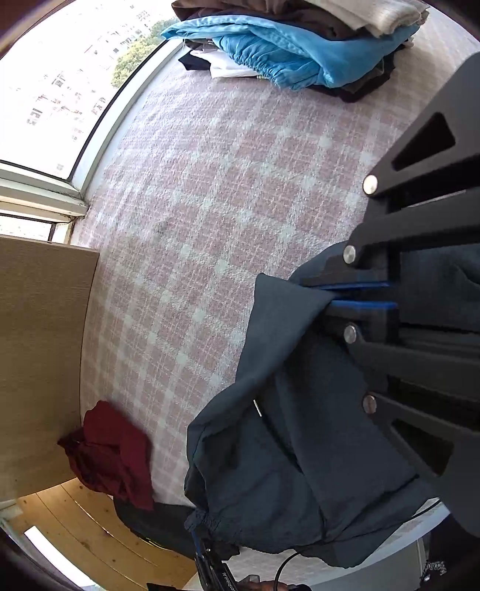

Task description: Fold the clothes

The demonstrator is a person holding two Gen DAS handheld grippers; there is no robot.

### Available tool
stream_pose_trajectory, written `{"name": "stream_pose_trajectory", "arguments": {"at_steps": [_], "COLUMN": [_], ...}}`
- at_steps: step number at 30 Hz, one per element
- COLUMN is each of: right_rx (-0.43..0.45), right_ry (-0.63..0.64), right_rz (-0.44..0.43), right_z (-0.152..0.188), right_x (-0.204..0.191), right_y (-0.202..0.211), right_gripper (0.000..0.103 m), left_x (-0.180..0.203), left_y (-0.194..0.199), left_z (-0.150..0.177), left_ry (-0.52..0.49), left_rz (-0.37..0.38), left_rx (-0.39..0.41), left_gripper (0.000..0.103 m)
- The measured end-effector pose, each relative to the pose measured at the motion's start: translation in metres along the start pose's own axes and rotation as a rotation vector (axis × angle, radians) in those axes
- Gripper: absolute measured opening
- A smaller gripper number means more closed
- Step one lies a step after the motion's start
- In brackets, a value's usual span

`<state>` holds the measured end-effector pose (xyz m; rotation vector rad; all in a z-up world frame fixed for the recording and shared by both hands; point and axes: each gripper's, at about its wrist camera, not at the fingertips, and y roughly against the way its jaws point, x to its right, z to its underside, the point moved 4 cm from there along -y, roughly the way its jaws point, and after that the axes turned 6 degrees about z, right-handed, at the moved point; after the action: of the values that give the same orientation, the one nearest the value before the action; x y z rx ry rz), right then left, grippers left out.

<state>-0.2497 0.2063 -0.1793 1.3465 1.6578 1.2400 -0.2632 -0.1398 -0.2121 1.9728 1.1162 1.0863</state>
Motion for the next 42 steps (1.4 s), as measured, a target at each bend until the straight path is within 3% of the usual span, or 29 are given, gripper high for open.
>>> {"name": "stream_pose_trajectory", "arguments": {"at_steps": [6, 9, 12, 15, 17, 21, 24, 25, 28, 32, 34, 36, 42], "right_rx": [0.118, 0.16, 0.112, 0.031, 0.029, 0.062, 0.09, 0.101, 0.09, 0.027, -0.006, -0.018, -0.07], "right_ry": [0.036, 0.068, 0.105, 0.1, 0.103, 0.083, -0.012, -0.057, -0.234, -0.486, -0.572, -0.585, -0.436], "right_rz": [-0.013, 0.027, 0.04, 0.057, 0.028, -0.039, -0.081, -0.071, -0.005, 0.11, 0.15, 0.153, 0.179], "right_z": [-0.045, -0.08, -0.111, -0.109, -0.094, -0.05, 0.006, 0.031, 0.113, 0.217, 0.253, 0.267, 0.232], "right_x": [-0.031, -0.047, -0.058, -0.062, -0.063, -0.047, -0.018, -0.005, 0.041, 0.102, 0.123, 0.132, 0.138], "right_y": [0.026, 0.021, -0.011, -0.027, -0.011, 0.044, 0.088, 0.099, 0.116, 0.121, 0.117, 0.11, 0.067], "right_gripper": [0.003, 0.003, 0.003, 0.005, 0.009, 0.022, 0.041, 0.045, 0.045, 0.045, 0.045, 0.045, 0.045], "left_x": [-0.031, -0.047, -0.069, -0.083, -0.082, -0.057, -0.028, -0.02, -0.004, 0.004, 0.005, 0.006, 0.007], "left_y": [0.07, 0.078, 0.053, 0.047, 0.063, 0.102, 0.116, 0.114, 0.099, 0.069, 0.056, 0.045, 0.054], "left_z": [-0.033, -0.05, -0.059, -0.045, -0.03, 0.019, 0.07, 0.086, 0.123, 0.147, 0.152, 0.158, 0.163], "left_ry": [0.011, -0.005, -0.017, -0.008, -0.02, -0.069, -0.12, -0.13, -0.145, -0.127, -0.138, -0.159, -0.163], "left_rz": [-0.095, -0.138, -0.208, -0.252, -0.228, -0.12, -0.046, -0.034, -0.017, -0.002, -0.021, -0.031, -0.042], "left_rx": [0.126, 0.139, 0.037, -0.027, -0.016, -0.062, -0.132, -0.159, -0.22, -0.257, -0.278, -0.31, -0.311], "left_gripper": [0.006, 0.007, 0.009, 0.009, 0.012, 0.03, 0.037, 0.037, 0.037, 0.036, 0.028, 0.004, 0.001]}}
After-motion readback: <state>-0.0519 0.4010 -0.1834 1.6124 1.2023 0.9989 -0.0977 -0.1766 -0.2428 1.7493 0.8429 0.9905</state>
